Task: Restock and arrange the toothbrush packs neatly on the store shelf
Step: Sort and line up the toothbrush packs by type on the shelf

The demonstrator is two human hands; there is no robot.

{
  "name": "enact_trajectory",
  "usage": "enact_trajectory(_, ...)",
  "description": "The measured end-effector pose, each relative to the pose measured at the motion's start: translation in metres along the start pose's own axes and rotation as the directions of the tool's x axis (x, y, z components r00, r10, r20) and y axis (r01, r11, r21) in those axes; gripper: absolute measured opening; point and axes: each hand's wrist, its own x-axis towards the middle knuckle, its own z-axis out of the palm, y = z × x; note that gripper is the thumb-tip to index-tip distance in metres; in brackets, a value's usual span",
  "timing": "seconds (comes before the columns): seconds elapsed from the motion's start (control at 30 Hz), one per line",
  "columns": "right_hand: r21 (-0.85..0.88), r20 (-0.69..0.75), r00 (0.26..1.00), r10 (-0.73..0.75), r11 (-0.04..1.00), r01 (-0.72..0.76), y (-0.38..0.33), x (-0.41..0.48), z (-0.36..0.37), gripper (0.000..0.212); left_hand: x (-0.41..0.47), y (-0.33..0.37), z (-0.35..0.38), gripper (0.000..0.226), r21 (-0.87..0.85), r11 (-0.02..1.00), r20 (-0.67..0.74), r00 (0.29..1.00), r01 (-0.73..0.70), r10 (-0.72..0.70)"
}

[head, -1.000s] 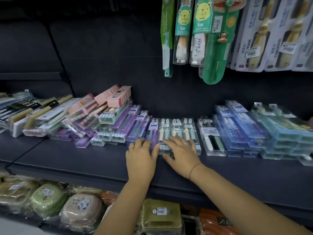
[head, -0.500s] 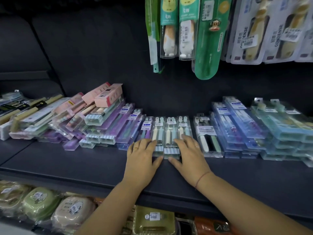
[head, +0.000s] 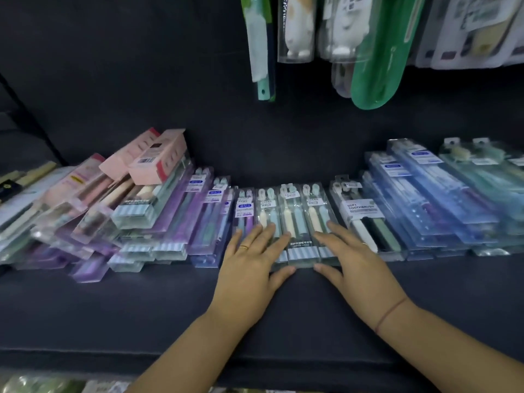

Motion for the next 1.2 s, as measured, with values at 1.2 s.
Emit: enact_trajectory(1.2,-0.061,-0.173,0.964,0.204,0.974,-0.217,-0.060,-0.002,0.021,0.047,-0.012,-0.006,-0.014,0.051,-0.180,0.970,0.067,0.986,0.162,-0.152)
